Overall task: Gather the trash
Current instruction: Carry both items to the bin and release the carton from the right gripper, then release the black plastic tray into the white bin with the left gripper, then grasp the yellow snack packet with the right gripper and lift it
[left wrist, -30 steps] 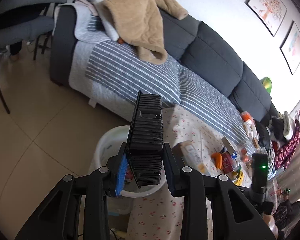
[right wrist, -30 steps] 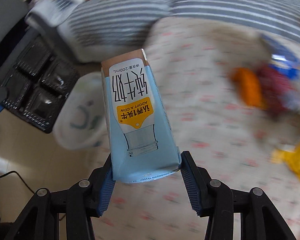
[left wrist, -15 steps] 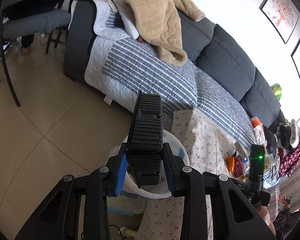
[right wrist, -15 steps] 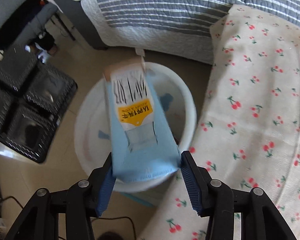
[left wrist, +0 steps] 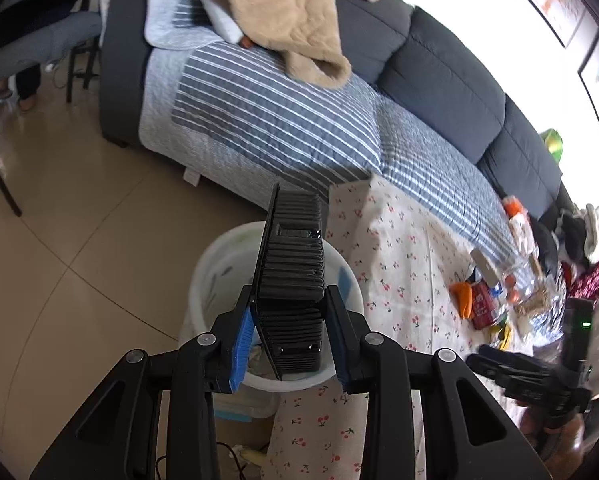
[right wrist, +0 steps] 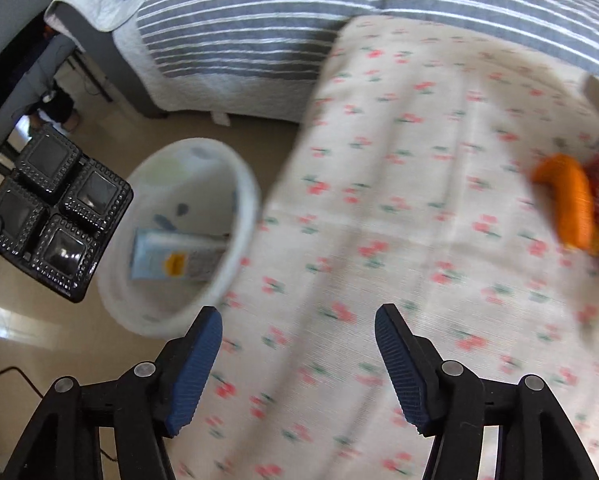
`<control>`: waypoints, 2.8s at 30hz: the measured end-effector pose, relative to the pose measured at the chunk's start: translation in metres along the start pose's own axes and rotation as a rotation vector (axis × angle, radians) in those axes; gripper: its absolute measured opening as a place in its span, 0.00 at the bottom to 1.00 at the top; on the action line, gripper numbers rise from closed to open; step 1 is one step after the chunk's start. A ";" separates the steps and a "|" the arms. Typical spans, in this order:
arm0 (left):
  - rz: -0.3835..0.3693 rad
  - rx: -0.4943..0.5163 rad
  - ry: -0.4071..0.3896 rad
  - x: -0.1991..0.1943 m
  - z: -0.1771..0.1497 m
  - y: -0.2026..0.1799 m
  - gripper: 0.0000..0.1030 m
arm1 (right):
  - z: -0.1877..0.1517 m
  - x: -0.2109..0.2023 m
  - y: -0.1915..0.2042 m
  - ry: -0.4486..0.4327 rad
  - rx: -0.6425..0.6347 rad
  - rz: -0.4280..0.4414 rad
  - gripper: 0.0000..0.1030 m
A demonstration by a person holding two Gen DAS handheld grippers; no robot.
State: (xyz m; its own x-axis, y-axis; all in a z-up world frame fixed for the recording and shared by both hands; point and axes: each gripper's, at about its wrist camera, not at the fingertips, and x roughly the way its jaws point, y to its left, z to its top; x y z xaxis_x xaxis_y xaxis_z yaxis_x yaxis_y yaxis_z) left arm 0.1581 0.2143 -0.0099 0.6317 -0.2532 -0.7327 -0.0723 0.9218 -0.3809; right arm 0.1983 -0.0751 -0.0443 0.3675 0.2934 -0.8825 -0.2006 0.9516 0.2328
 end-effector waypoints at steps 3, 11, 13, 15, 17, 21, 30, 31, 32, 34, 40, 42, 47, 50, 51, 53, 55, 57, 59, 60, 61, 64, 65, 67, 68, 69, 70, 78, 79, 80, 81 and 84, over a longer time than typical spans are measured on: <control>-0.020 0.011 -0.001 0.011 0.001 -0.011 0.36 | -0.008 -0.019 -0.019 -0.013 0.003 -0.031 0.67; 0.064 0.027 0.045 0.033 -0.001 -0.035 0.84 | -0.034 -0.061 -0.067 -0.054 0.026 -0.086 0.71; 0.079 0.047 0.057 0.036 -0.003 -0.042 0.87 | -0.039 -0.067 -0.076 -0.053 0.034 -0.100 0.71; 0.082 0.064 0.066 0.039 -0.006 -0.051 0.91 | -0.045 -0.072 -0.086 -0.059 0.043 -0.112 0.71; 0.076 0.084 0.078 0.040 -0.009 -0.061 0.93 | -0.050 -0.077 -0.096 -0.073 0.051 -0.119 0.73; 0.058 0.122 0.088 0.042 -0.017 -0.082 1.00 | -0.062 -0.077 -0.116 -0.070 0.078 -0.160 0.75; 0.032 0.230 0.135 0.057 -0.041 -0.144 1.00 | -0.074 -0.090 -0.157 -0.056 0.198 -0.178 0.78; 0.030 0.250 0.142 0.060 -0.045 -0.153 1.00 | -0.076 -0.091 -0.160 -0.053 0.206 -0.183 0.78; 0.030 0.264 0.147 0.061 -0.048 -0.158 1.00 | -0.078 -0.093 -0.164 -0.050 0.216 -0.187 0.79; 0.027 0.295 0.158 0.066 -0.053 -0.171 1.00 | -0.081 -0.095 -0.173 -0.044 0.236 -0.195 0.80; 0.011 0.360 0.201 0.081 -0.068 -0.204 1.00 | -0.095 -0.104 -0.204 -0.031 0.304 -0.236 0.83; 0.003 0.375 0.215 0.085 -0.071 -0.213 1.00 | -0.099 -0.105 -0.213 -0.027 0.327 -0.246 0.84; -0.013 0.398 0.245 0.095 -0.076 -0.226 1.00 | -0.098 -0.104 -0.233 -0.017 0.379 -0.269 0.85; -0.017 0.401 0.257 0.101 -0.077 -0.230 1.00 | -0.094 -0.098 -0.241 -0.007 0.413 -0.263 0.85; -0.017 0.401 0.261 0.102 -0.077 -0.231 1.00 | -0.091 -0.095 -0.243 -0.004 0.422 -0.258 0.85; -0.018 0.401 0.268 0.106 -0.077 -0.232 1.00 | -0.087 -0.089 -0.246 0.002 0.441 -0.250 0.85; -0.017 0.404 0.274 0.108 -0.077 -0.234 1.00 | -0.082 -0.082 -0.247 0.009 0.452 -0.247 0.85; -0.017 0.407 0.276 0.110 -0.077 -0.234 1.00 | -0.076 -0.073 -0.249 0.018 0.459 -0.253 0.85; -0.012 0.407 0.278 0.111 -0.076 -0.232 1.00 | -0.071 -0.064 -0.251 0.034 0.455 -0.259 0.85; -0.011 0.405 0.278 0.111 -0.076 -0.231 1.00 | -0.069 -0.058 -0.252 0.043 0.456 -0.261 0.85; -0.009 0.403 0.278 0.111 -0.075 -0.230 1.00 | -0.068 -0.055 -0.253 0.051 0.461 -0.262 0.85; -0.005 0.395 0.275 0.110 -0.072 -0.225 1.00 | -0.065 -0.051 -0.259 0.049 0.483 -0.253 0.85; -0.004 0.393 0.274 0.110 -0.071 -0.224 1.00 | -0.064 -0.052 -0.260 0.045 0.489 -0.248 0.85; -0.004 0.390 0.275 0.109 -0.070 -0.222 1.00 | -0.061 -0.053 -0.264 0.036 0.502 -0.237 0.85; -0.006 0.388 0.275 0.108 -0.070 -0.221 1.00 | -0.061 -0.052 -0.266 0.033 0.510 -0.234 0.85; -0.009 0.387 0.276 0.107 -0.070 -0.221 1.00 | -0.061 -0.051 -0.267 0.032 0.518 -0.235 0.85; -0.011 0.387 0.275 0.107 -0.069 -0.220 1.00 | -0.061 -0.052 -0.266 0.031 0.524 -0.241 0.85; -0.013 0.401 0.278 0.106 -0.075 -0.224 1.00 | -0.044 -0.036 -0.241 0.044 0.456 -0.218 0.85; -0.010 0.408 0.280 0.106 -0.077 -0.225 1.00 | -0.043 -0.033 -0.240 0.045 0.455 -0.227 0.85; -0.005 0.415 0.282 0.105 -0.079 -0.225 1.00 | -0.043 -0.031 -0.238 0.046 0.453 -0.241 0.85; -0.002 0.420 0.284 0.105 -0.080 -0.225 1.00 | -0.043 -0.027 -0.236 0.047 0.448 -0.259 0.85; 0.007 0.428 0.282 0.102 -0.082 -0.221 1.00 | -0.040 -0.023 -0.228 0.035 0.413 -0.325 0.77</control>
State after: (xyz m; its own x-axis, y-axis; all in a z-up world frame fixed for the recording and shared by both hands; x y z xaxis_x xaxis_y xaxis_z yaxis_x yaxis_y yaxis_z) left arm 0.1752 -0.0397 -0.0467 0.3952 -0.2618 -0.8805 0.2841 0.9464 -0.1539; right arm 0.1994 -0.3029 -0.0938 0.3191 -0.0191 -0.9475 0.2955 0.9519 0.0804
